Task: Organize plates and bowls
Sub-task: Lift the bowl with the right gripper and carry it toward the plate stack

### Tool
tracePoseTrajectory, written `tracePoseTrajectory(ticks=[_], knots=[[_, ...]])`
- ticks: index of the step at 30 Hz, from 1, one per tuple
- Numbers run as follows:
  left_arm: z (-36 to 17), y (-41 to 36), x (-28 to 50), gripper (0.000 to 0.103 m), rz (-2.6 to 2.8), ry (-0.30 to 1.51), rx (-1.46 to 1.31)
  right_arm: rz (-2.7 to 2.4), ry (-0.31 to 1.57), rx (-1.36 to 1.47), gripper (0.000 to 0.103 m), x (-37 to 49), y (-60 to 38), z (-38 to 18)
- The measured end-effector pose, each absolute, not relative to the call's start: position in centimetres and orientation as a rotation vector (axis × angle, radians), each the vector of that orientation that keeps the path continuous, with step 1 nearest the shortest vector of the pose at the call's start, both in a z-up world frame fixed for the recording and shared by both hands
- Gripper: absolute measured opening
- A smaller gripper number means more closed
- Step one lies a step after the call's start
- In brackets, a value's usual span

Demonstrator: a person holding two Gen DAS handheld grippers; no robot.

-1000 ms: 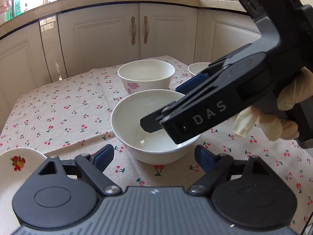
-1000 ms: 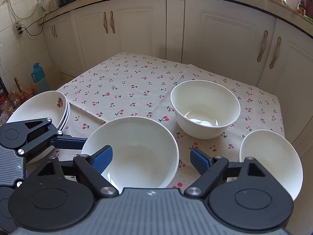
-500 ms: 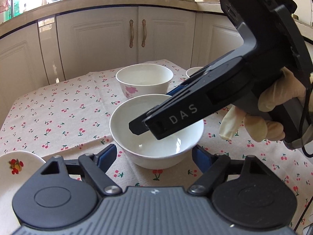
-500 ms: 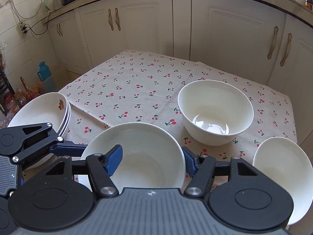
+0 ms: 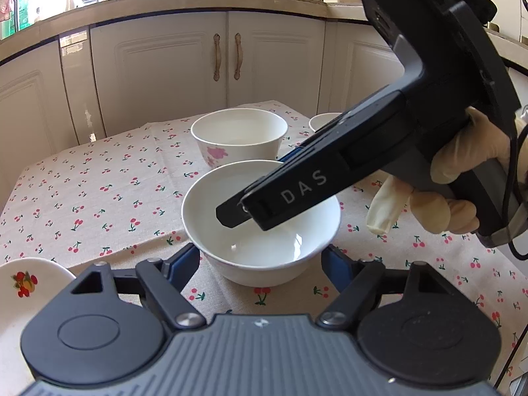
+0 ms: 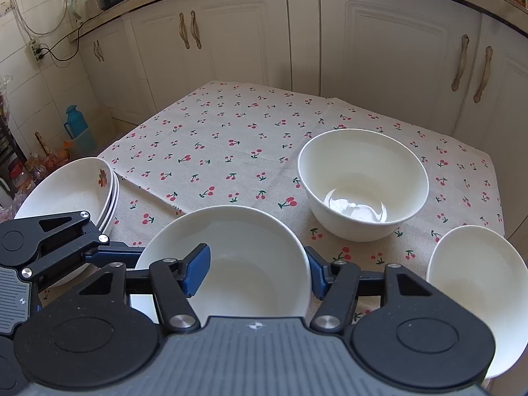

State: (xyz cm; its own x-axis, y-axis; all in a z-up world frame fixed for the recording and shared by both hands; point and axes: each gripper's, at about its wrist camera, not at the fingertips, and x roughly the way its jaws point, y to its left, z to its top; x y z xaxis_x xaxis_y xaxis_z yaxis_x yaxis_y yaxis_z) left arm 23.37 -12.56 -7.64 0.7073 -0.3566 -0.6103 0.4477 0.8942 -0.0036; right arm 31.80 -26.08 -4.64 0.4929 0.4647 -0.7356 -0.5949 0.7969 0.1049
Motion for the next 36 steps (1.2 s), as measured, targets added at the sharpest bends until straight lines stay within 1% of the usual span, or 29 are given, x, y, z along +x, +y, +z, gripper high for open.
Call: tracePoseTrajectory(ticks=[7,18,36], knots=[[-7.0,-12.4,22.5,0.08,-0.475,0.648,0.168,0.645,0.845,-0.159,0.066,30.5,-26.2,-3.8],[-5.2,-11.5,19.1,0.08,-0.547,0.64,0.183,0.619,0.838,-0.167,0.066,26.1,-26.2,-2.0],[-5.4,-11.4,13.9,0.08,-0.636,0.678,0.215,0.554,0.874,-0.132,0.066,19.5,-26.7,-2.6]])
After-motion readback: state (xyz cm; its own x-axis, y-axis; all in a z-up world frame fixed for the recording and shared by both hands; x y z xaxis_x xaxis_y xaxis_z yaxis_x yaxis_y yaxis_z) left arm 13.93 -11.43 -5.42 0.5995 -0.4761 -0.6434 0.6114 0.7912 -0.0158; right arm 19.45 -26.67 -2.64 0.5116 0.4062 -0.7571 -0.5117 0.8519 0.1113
